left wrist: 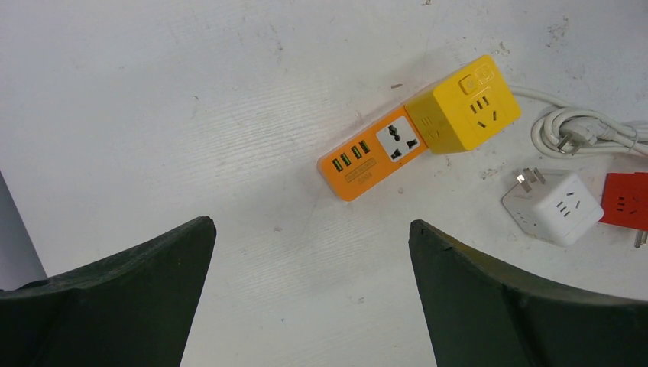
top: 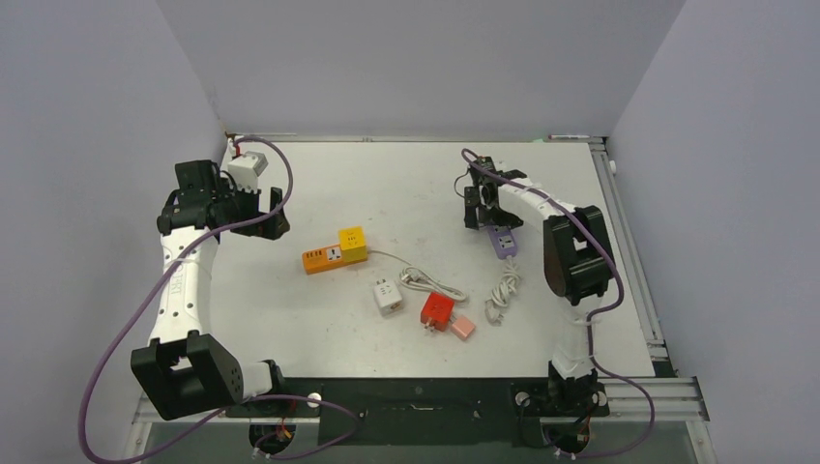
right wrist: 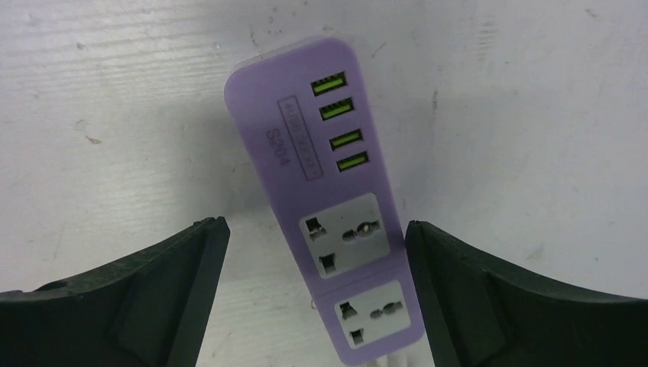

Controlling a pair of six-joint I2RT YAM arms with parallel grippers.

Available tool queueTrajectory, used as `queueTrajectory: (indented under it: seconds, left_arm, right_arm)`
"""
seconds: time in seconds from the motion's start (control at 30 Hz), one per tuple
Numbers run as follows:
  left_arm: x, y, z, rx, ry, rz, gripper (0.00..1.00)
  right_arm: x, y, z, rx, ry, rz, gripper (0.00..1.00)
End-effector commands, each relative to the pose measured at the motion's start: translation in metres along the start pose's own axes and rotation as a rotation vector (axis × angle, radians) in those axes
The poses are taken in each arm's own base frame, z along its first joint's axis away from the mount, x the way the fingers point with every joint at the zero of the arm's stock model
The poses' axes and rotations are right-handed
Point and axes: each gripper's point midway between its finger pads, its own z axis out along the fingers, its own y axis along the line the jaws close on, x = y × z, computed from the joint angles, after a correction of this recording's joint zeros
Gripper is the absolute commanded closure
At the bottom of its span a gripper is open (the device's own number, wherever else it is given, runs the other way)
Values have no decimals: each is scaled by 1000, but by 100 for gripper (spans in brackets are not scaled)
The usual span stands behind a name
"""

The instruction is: Insert the plug

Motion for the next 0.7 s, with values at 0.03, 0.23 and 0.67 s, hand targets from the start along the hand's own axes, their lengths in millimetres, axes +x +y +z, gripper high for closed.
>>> queueTrajectory:
  seconds: [0.03,0.23,0.67]
  left_arm:
    - [-15,-1,-12,0,-48,28,4]
    - [-13,2,-12,-16,-41,42,4]
    - [-14,2,-14,-23,-52,46,4]
  right_arm:
    - [-14,13,22,-83,-3,-69,10]
    - [-11,44,23,-230,3,-121,10]
    - [53,158,-46,-426,-47,-482,10]
